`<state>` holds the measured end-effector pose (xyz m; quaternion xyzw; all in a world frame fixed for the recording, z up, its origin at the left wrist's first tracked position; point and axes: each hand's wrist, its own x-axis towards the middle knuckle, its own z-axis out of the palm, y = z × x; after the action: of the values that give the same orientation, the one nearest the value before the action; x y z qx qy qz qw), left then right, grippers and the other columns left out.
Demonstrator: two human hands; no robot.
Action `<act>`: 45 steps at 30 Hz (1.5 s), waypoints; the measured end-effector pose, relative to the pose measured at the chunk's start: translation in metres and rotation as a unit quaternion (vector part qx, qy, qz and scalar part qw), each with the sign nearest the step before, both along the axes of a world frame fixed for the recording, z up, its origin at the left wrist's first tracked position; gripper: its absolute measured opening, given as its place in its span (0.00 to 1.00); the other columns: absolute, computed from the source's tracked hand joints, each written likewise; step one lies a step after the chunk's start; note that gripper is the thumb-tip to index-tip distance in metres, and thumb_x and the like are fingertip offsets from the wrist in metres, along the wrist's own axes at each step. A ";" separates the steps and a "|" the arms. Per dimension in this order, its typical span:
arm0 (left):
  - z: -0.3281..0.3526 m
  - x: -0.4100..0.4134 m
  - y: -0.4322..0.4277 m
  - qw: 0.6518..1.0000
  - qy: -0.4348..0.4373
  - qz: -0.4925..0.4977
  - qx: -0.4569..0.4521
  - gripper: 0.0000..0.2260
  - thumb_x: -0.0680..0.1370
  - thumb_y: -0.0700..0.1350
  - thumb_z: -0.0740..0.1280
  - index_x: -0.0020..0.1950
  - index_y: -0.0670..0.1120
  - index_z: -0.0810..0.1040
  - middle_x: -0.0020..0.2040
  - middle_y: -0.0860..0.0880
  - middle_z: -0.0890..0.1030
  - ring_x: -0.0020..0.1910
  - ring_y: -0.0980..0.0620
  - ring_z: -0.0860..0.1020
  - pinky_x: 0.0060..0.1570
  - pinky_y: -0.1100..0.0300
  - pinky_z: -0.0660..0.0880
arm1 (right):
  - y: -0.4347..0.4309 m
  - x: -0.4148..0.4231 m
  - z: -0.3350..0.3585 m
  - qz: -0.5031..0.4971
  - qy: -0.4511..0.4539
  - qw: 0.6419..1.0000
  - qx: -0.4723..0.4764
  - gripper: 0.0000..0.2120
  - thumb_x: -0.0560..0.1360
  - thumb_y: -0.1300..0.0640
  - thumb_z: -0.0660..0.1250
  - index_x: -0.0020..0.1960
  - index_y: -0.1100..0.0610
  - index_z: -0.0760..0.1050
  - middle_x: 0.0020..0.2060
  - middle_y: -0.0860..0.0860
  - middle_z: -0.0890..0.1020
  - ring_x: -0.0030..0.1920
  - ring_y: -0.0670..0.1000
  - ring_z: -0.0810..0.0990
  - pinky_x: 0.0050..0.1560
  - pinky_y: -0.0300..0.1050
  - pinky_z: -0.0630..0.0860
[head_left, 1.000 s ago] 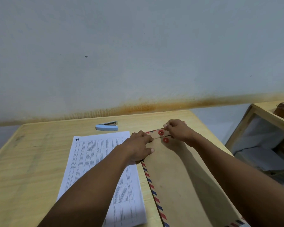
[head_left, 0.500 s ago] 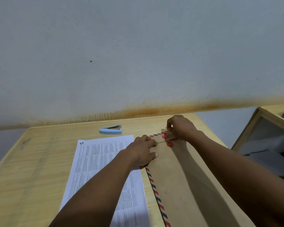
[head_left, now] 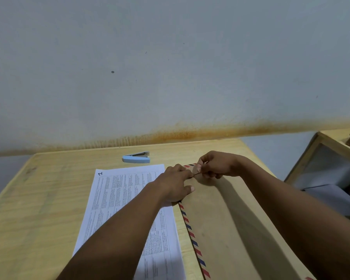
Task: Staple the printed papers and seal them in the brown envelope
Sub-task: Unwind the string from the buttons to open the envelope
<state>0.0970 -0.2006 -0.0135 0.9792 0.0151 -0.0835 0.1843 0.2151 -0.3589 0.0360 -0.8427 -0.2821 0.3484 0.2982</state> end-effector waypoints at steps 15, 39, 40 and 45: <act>-0.001 -0.001 -0.002 0.999 -0.010 -0.010 0.033 0.26 0.83 0.59 0.62 0.80 0.56 0.63 0.79 0.50 0.63 0.77 0.47 0.61 0.73 0.45 0.66 | -0.003 0.024 -0.004 -0.062 -0.329 0.942 -0.019 0.07 0.79 0.62 0.58 0.49 0.54 0.73 0.46 0.51 0.79 0.46 0.54 0.77 0.42 0.47 0.73; 0.015 0.020 0.006 0.975 -0.203 0.073 -0.050 0.21 0.79 0.37 0.63 0.64 0.57 0.82 0.57 0.52 0.85 0.55 0.48 0.82 0.52 0.51 0.80 | -0.041 0.027 -0.005 -0.082 -0.349 0.928 -0.102 0.22 0.77 0.52 0.64 0.70 0.47 0.70 0.69 0.48 0.72 0.70 0.55 0.68 0.63 0.58 0.68; 0.018 0.020 0.005 0.965 -0.221 0.099 -0.100 0.20 0.79 0.36 0.63 0.63 0.55 0.84 0.58 0.53 0.86 0.57 0.50 0.82 0.57 0.53 0.80 | -0.041 0.026 -0.004 -0.085 -0.356 0.926 -0.088 0.22 0.77 0.53 0.63 0.70 0.47 0.70 0.68 0.49 0.73 0.70 0.55 0.68 0.63 0.58 0.68; 0.053 0.023 0.006 0.907 -0.253 0.156 -0.300 0.11 0.78 0.34 0.70 0.50 0.50 0.88 0.48 0.57 0.86 0.48 0.66 0.81 0.50 0.74 0.76 | -0.036 0.019 0.016 -0.086 -0.440 0.894 -0.001 0.22 0.77 0.50 0.64 0.70 0.47 0.68 0.65 0.48 0.76 0.70 0.52 0.69 0.68 0.59 0.62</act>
<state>0.1201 -0.1947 0.0398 0.8512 0.0943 0.1961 0.4775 0.2343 -0.3950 0.0517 -0.9311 -0.3105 -0.0849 0.1715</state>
